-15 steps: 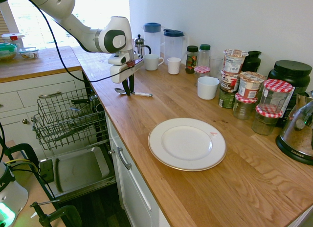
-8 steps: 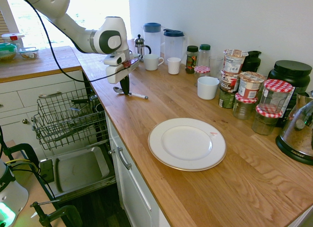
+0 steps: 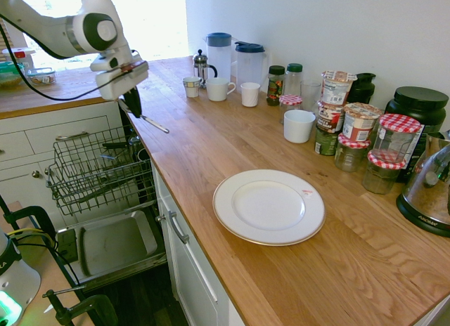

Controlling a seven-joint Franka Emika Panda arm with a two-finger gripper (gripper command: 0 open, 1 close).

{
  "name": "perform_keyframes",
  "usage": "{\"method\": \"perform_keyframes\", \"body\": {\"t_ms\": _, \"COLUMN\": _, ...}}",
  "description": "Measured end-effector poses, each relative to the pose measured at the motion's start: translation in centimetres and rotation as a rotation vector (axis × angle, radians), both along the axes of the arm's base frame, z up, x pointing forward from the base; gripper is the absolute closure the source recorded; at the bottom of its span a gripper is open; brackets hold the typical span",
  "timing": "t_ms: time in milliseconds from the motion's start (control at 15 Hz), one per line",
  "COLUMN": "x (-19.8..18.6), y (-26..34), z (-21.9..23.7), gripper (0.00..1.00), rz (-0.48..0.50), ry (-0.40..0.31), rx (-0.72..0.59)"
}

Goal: Put the spoon in the dishwasher

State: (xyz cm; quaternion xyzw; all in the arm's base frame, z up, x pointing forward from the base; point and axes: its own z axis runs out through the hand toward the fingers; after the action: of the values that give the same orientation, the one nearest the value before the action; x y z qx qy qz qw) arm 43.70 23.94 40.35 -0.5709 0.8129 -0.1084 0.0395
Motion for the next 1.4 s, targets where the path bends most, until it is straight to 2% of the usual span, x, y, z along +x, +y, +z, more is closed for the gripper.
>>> {"method": "perform_keyframes", "body": {"t_ms": 200, "x": -4.5, "y": 6.8, "z": -1.0, "gripper": 1.0, "rz": 0.081, "ry": -0.011, "rx": -0.037}}
{"method": "perform_keyframes", "body": {"t_ms": 467, "x": -9.5, "y": 12.7, "z": -4.0, "gripper": 1.0, "rz": 0.274, "ry": -0.013, "rx": -0.13}}
{"method": "perform_keyframes", "body": {"t_ms": 800, "x": -11.5, "y": 16.7, "z": -8.4, "gripper": 1.0, "rz": 0.454, "ry": 0.012, "rx": -0.18}}
{"method": "perform_keyframes", "body": {"t_ms": 1200, "x": -10.4, "y": 16.8, "z": -14.4, "gripper": 1.0, "rz": 0.583, "ry": 0.057, "rx": -0.169}}
{"method": "perform_keyframes", "body": {"t_ms": 1400, "x": -9.9, "y": 16.3, "z": -18.3, "gripper": 1.0, "rz": 0.606, "ry": 0.099, "rx": -0.151}}
